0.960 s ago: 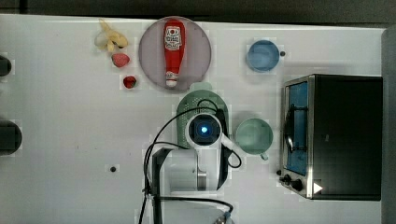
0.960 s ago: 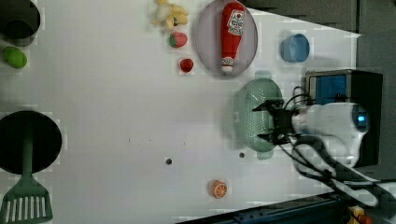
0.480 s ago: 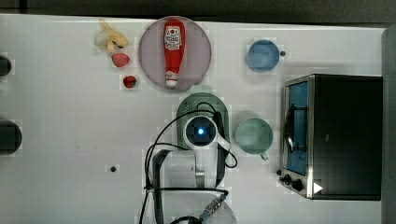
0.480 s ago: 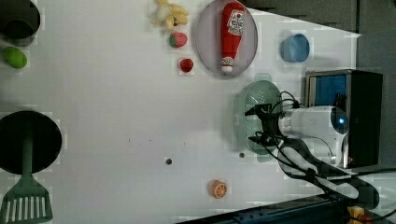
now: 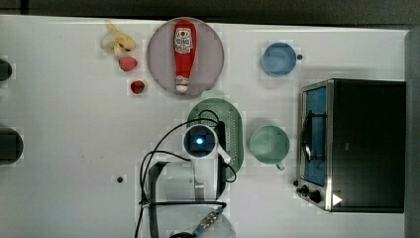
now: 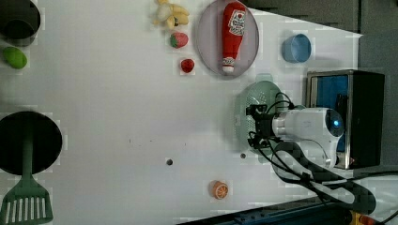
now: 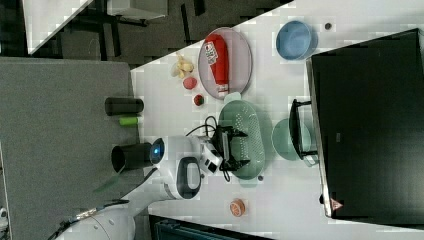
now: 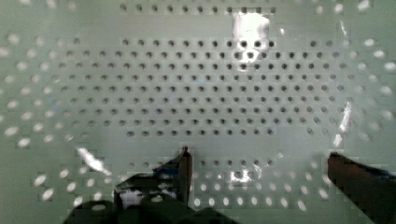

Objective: Drag strainer right to left.

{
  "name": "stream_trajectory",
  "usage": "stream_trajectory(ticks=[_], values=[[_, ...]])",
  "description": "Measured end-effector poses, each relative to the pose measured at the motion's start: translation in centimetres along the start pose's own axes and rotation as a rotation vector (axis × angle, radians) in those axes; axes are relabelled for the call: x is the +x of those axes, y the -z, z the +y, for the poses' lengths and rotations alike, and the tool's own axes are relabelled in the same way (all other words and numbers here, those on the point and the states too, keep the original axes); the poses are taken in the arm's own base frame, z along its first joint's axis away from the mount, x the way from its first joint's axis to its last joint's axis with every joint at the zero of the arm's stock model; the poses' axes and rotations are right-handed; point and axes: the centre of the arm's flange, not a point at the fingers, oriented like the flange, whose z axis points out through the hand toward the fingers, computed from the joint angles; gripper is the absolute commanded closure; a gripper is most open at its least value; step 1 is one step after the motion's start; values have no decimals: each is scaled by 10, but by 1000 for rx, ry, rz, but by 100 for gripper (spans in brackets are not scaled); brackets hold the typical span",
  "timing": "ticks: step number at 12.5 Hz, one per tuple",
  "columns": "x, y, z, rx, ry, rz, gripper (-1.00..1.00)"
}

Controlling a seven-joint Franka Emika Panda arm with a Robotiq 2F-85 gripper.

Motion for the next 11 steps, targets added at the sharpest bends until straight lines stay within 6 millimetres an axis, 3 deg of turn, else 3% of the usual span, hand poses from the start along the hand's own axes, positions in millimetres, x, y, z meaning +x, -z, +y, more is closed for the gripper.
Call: stream_trajectory(ticks=[7, 11], values=[[-121, -1, 2, 22, 12, -10, -100], [-161, -2, 2, 21, 19, -5, -100]])
